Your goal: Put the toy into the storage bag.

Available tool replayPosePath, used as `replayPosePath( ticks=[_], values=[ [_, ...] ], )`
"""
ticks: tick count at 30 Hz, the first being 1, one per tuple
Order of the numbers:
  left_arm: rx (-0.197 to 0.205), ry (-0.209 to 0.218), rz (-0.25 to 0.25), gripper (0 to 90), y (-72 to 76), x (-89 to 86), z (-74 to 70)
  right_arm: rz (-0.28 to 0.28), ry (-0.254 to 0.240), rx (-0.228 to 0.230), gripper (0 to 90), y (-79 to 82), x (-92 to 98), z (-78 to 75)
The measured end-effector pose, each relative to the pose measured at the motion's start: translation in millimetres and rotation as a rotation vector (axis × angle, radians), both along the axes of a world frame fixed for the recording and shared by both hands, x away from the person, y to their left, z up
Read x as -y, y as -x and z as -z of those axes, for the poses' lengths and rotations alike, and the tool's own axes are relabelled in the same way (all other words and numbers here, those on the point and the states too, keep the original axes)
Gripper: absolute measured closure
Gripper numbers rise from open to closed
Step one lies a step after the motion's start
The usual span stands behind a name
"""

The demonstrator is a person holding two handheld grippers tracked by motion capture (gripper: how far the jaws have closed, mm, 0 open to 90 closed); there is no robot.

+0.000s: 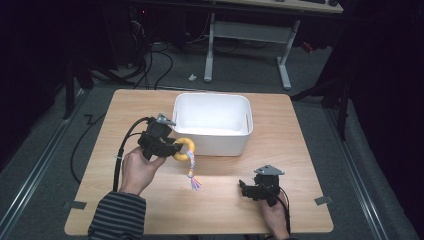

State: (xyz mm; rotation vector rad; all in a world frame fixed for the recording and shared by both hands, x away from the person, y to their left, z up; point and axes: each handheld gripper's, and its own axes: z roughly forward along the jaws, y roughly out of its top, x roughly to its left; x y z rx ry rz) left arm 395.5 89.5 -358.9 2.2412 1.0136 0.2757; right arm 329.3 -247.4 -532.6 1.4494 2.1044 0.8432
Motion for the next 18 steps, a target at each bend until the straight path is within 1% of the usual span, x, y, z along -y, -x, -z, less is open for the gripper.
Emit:
replayPosePath(
  ticks=[4, 7, 14, 18],
  values=[
    [0.002, 0.004, -0.005, 67.1, -2.6, 3.6, -2.7, 0.000, 0.000, 0.000, 12.3, 0.0, 0.0, 0.0],
    [-0.009, 0.013, 0.001, 67.1, -5.1, 4.7, -4.7, 0.000, 0.000, 0.000, 12.3, 0.0, 0.0, 0.0],
    [-0.004, 0.021, 0.001, 67.1, -9.6, 9.8, -12.6, -0.003, -0.001, -0.001, 12.3, 0.2, -0.1, 0.0],
    [-0.003, 0.012, 0.006, 67.1, -11.1, 14.1, -16.2, -0.006, -0.001, -0.001, 12.3, 0.5, -0.1, 0.0]
  ],
)
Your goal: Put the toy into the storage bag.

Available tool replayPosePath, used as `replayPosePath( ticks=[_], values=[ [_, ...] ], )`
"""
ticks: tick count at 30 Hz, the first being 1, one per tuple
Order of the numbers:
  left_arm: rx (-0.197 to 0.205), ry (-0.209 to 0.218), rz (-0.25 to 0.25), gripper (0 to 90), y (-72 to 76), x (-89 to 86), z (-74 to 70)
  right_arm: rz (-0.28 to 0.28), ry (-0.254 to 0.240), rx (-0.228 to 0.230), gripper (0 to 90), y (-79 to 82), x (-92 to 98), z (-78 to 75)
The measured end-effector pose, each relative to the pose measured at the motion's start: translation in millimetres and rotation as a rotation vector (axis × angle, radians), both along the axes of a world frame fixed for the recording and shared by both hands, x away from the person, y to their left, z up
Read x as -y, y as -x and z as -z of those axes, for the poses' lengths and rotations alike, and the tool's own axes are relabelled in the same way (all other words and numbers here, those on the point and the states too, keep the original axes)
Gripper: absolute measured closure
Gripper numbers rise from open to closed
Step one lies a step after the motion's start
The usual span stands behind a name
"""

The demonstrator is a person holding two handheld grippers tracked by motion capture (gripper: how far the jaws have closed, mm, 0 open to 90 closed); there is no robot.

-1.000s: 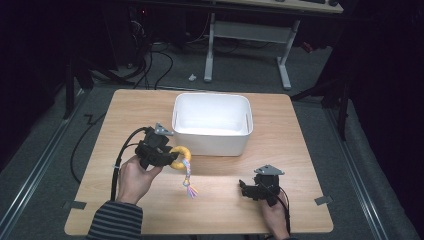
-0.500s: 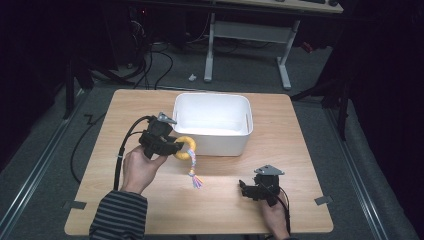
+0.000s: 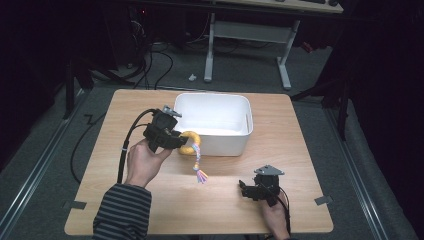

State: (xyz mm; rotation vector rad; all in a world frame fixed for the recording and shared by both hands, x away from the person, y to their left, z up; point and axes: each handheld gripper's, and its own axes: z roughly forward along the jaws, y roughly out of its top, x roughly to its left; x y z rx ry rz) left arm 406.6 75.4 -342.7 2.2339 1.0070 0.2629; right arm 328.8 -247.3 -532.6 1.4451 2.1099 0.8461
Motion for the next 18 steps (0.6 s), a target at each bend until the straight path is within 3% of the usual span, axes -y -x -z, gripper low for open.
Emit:
replayPosePath(
  ticks=[18],
  values=[
    [-0.004, 0.000, 0.011, 67.1, -17.3, 24.8, -17.9, -0.008, 0.001, 0.001, 12.3, 0.6, 0.0, 0.1]
  ],
)
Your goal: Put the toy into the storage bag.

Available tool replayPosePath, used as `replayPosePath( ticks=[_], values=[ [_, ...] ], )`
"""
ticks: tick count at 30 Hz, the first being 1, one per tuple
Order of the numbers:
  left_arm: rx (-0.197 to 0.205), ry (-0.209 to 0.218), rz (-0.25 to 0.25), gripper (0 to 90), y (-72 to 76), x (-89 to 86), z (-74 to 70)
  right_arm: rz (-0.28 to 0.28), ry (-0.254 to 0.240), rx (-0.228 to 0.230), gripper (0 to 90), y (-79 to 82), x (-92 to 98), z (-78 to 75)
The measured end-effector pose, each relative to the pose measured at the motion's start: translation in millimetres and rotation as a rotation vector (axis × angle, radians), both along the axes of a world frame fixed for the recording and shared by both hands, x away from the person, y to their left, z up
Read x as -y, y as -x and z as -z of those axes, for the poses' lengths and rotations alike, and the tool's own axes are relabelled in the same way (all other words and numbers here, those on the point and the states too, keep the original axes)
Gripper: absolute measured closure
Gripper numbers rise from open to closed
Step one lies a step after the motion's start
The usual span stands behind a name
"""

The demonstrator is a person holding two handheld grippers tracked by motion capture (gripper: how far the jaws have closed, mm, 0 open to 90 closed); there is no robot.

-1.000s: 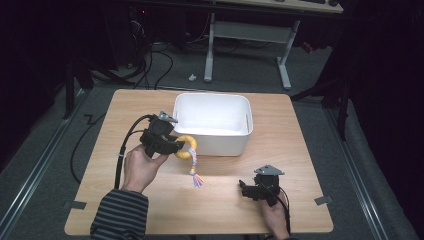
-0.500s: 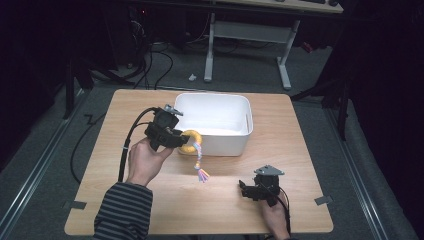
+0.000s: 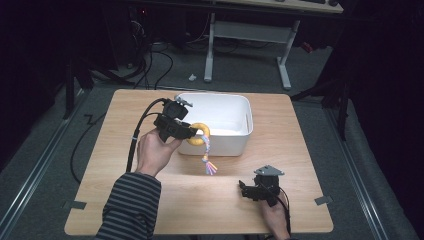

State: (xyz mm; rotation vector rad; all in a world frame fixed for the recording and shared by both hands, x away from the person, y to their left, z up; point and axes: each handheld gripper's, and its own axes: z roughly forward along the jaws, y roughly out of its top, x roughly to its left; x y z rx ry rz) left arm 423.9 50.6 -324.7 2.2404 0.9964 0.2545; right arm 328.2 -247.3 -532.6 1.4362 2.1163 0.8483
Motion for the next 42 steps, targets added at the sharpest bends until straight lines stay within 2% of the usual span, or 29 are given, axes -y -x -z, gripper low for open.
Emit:
replayPosePath(
  ticks=[12, 15, 20, 38, 42],
  values=[
    [-0.024, -0.006, -0.015, 67.1, -19.9, 17.9, -3.3, -0.006, -0.001, 0.000, 12.3, 1.0, 0.1, -0.1],
    [-0.033, 0.007, -0.018, 67.1, -23.8, 20.2, -4.1, -0.007, -0.001, 0.000, 12.3, 1.1, 0.1, -0.1],
    [-0.032, 0.000, -0.029, 67.1, -29.7, 22.9, -4.8, -0.007, -0.002, -0.001, 12.3, 1.3, 0.0, -0.2],
    [-0.045, 0.026, -0.111, 67.1, -51.4, 13.2, -1.8, -0.005, -0.002, -0.003, 12.3, 1.5, -0.1, -0.2],
    [-0.035, 0.025, -0.121, 67.1, -54.5, 13.5, -0.7, -0.006, -0.001, -0.003, 12.3, 1.4, 0.0, -0.2]
  ],
)
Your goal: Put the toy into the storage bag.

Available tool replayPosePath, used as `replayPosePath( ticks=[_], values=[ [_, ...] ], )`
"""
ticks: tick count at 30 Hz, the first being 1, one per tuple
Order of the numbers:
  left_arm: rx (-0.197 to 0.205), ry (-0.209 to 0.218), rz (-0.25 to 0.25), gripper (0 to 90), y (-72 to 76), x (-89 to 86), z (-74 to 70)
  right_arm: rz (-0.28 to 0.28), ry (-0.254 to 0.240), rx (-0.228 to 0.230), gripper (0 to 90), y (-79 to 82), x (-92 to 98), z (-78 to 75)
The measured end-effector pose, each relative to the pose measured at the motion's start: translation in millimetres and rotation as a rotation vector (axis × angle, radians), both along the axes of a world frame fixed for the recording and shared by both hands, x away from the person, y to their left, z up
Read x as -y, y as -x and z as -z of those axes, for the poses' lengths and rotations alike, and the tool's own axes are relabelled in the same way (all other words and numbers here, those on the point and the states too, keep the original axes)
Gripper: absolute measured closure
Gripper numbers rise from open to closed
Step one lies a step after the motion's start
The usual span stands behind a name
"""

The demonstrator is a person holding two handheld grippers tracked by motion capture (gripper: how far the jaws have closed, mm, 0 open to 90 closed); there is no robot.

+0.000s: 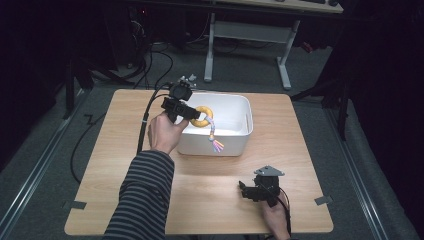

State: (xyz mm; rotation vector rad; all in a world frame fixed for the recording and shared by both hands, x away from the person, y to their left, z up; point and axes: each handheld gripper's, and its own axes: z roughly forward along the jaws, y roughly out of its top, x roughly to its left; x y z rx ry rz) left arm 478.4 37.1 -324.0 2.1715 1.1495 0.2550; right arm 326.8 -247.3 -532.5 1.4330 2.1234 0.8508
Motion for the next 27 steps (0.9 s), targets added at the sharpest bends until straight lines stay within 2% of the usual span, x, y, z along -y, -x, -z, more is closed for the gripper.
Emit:
replayPosePath(
  ticks=[7, 11, 14, 20, 27],
  values=[
    [-0.006, 0.017, -0.016, 67.1, -7.8, 2.4, 3.0, 0.000, 0.001, 0.001, 12.3, 0.0, 0.0, 0.0],
    [-0.006, 0.015, -0.028, 67.1, -11.9, 2.9, 6.3, 0.000, 0.000, 0.001, 12.3, 0.0, 0.0, 0.0],
    [0.008, 0.002, -0.044, 67.1, -14.0, 3.8, 8.0, -0.002, 0.003, 0.002, 12.3, 0.0, 0.0, 0.0],
    [-0.013, 0.017, -0.078, 67.1, -22.4, 3.6, 13.4, -0.002, 0.005, 0.003, 12.2, 0.1, 0.1, 0.0],
    [-0.024, 0.014, -0.113, 67.2, -30.0, 3.0, 18.1, -0.001, 0.005, 0.002, 12.2, 0.1, 0.0, 0.0]
  ],
)
